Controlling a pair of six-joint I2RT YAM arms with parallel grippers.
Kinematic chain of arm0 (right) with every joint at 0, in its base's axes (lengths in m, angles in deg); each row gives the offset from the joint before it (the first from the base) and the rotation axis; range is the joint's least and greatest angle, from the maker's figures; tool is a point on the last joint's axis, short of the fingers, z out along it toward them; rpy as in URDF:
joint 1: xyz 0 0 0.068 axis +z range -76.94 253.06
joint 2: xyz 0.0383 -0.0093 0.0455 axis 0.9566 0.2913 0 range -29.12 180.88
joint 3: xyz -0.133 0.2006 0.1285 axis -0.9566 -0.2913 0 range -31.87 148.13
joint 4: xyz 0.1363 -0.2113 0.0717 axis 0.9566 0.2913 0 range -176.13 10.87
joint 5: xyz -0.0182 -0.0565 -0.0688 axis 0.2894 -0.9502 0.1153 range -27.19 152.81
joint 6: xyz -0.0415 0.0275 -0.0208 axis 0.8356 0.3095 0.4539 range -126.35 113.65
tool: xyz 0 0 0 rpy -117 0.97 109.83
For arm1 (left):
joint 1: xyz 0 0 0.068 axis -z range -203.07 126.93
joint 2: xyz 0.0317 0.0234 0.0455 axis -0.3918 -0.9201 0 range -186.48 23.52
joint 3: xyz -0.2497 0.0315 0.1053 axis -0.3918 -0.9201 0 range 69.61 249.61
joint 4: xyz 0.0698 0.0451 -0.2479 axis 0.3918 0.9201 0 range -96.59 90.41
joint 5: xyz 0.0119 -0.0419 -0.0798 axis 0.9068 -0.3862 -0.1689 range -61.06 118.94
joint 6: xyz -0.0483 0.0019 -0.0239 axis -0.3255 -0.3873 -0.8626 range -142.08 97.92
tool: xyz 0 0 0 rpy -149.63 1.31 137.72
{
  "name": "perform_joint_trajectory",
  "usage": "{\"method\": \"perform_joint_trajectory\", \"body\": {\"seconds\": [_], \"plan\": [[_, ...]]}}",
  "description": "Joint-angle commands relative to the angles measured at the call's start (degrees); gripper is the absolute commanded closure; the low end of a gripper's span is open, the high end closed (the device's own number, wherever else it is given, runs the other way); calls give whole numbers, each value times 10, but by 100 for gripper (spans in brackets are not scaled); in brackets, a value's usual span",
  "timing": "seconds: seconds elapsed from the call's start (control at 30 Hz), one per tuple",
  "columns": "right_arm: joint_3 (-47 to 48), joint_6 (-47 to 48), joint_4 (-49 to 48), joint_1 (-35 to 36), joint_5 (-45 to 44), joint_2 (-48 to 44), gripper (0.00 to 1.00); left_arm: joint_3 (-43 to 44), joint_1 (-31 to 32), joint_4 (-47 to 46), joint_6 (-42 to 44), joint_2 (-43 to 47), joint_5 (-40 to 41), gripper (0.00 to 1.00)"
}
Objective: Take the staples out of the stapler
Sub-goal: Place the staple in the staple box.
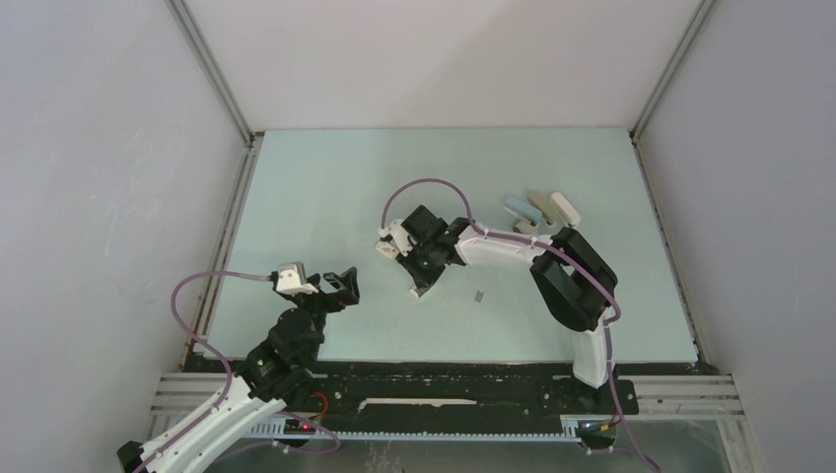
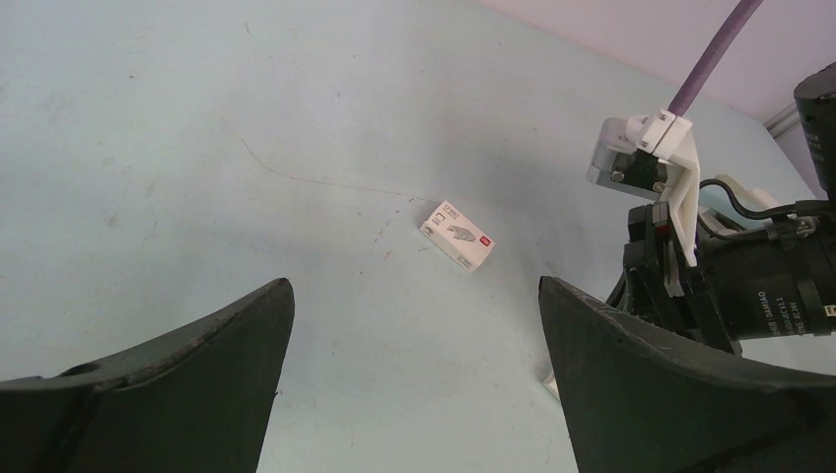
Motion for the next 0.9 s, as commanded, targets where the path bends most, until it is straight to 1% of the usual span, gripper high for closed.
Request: {"method": "perform_joint_trajectory", "body": {"seconds": [0.0,0.53,0.87], "plan": [[19,-3,4,4,-11,4,74,-14,-3,-17,9,5,7,0],[20,7,4,15,-29,-32,73,-15,-3,-16,10,6,7,0],[20,6,7,16,-27,-34,74,-15,-3,-17,9,6,7,0]]}}
